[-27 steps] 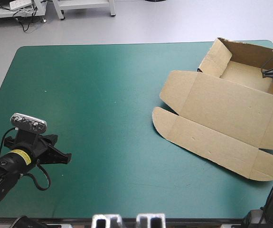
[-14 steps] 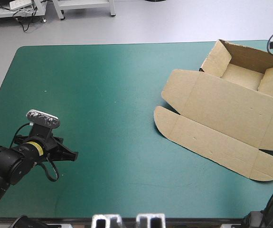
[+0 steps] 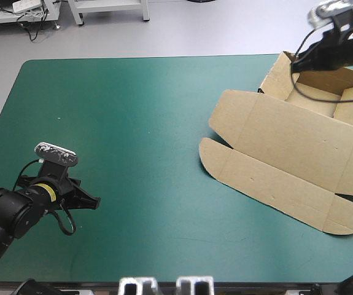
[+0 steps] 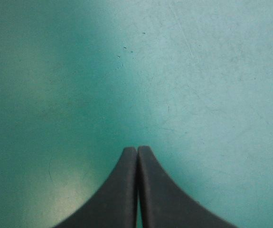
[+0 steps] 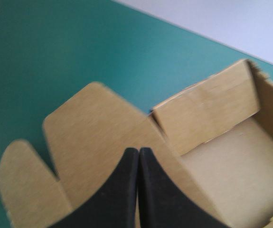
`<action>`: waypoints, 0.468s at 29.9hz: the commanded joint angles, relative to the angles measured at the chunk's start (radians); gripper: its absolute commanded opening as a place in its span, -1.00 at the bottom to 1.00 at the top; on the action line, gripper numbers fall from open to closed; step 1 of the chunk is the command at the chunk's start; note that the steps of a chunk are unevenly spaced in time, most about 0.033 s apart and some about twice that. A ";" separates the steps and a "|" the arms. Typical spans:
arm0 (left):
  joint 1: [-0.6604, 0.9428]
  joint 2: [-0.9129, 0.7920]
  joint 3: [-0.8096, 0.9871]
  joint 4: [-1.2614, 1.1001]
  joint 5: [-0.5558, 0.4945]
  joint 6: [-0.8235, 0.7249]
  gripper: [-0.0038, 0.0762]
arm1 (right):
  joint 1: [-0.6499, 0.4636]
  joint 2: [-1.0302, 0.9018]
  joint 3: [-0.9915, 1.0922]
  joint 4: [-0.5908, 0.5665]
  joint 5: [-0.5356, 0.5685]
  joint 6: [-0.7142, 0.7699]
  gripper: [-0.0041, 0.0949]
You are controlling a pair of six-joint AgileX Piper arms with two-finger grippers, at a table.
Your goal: Fold the box
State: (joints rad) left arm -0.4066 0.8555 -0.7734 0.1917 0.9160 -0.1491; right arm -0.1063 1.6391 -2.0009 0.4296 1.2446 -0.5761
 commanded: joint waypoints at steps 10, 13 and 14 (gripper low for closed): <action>-0.001 -0.027 0.007 0.018 -0.041 0.003 -0.93 | 0.120 -0.632 0.911 -0.003 -0.276 -0.083 -0.96; -0.001 -0.046 0.023 0.019 -0.041 0.003 -0.93 | 0.120 -0.792 1.076 -0.005 -0.314 -0.081 -0.96; -0.001 -0.054 0.028 0.019 -0.043 0.003 -0.93 | 0.120 -0.846 1.113 -0.003 -0.315 -0.078 -0.96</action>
State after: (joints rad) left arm -0.4066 0.8253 -0.7311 0.1999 0.9169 -0.1460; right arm 0.0134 0.9392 -0.9750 0.4011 1.0122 -0.6477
